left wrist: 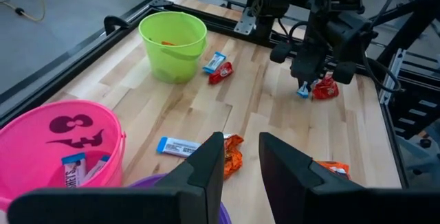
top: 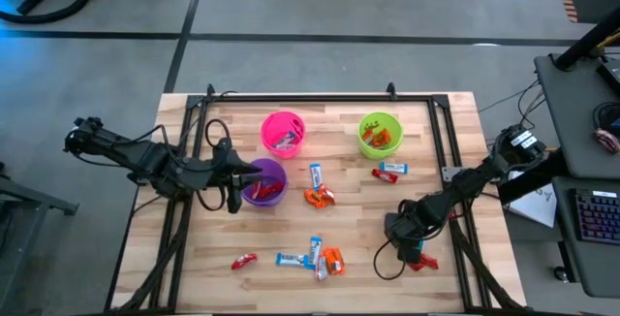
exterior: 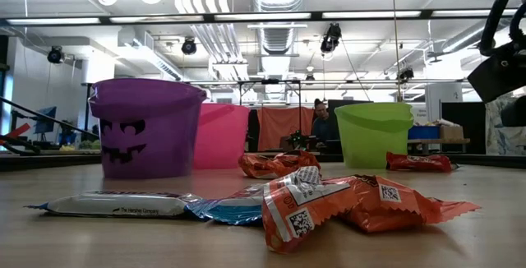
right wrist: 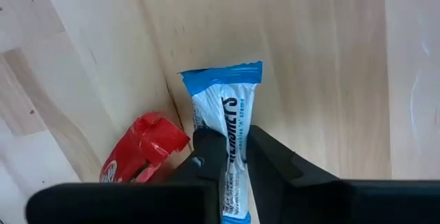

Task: Sort candy
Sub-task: Put the white chocolate into the pink bucket

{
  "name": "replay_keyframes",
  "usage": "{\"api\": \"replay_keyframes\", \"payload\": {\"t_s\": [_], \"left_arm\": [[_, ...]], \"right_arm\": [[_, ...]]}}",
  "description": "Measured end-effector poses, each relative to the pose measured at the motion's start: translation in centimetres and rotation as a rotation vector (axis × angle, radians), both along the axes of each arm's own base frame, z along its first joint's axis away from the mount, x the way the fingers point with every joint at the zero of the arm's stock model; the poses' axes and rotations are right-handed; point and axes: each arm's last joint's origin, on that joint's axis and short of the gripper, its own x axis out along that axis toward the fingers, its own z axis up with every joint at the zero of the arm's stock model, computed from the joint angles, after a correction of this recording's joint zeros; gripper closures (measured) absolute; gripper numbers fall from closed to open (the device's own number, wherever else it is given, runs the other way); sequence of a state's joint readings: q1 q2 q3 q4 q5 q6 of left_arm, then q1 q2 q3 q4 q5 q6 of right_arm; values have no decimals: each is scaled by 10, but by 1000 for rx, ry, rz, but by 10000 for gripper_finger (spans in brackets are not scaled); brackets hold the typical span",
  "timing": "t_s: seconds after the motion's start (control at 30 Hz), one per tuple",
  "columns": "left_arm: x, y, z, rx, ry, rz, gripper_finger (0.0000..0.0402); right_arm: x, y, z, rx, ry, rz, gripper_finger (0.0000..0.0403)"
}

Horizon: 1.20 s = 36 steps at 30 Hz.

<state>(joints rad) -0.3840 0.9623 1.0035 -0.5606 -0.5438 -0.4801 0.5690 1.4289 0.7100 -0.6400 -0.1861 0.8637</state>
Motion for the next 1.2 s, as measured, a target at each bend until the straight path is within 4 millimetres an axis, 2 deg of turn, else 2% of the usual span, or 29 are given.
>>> {"api": "replay_keyframes", "payload": {"t_s": [0.13,0.3,0.47,0.63,0.77,1.0,1.2], "left_arm": [[0,0,0,2,-1,4,325],[0,1,0,19,-7,35,325],[0,1,0,23,-9,44,325],[0,1,1,20,-16,44,325],[1,1,3,10,-41,45,325],[2,0,6,-25,-80,55,325],[2,0,7,-87,-97,80,325]], "right_arm": [[2,-6,10,-6,-36,-50,365],[16,-23,43,-45,-216,-155,367],[38,-52,89,-134,-491,-252,366],[68,-83,133,-226,-843,-288,365],[94,-110,159,-304,-1128,-292,365],[130,-156,173,-496,-1400,-293,365],[165,-191,163,-635,-1463,-310,365]]}}
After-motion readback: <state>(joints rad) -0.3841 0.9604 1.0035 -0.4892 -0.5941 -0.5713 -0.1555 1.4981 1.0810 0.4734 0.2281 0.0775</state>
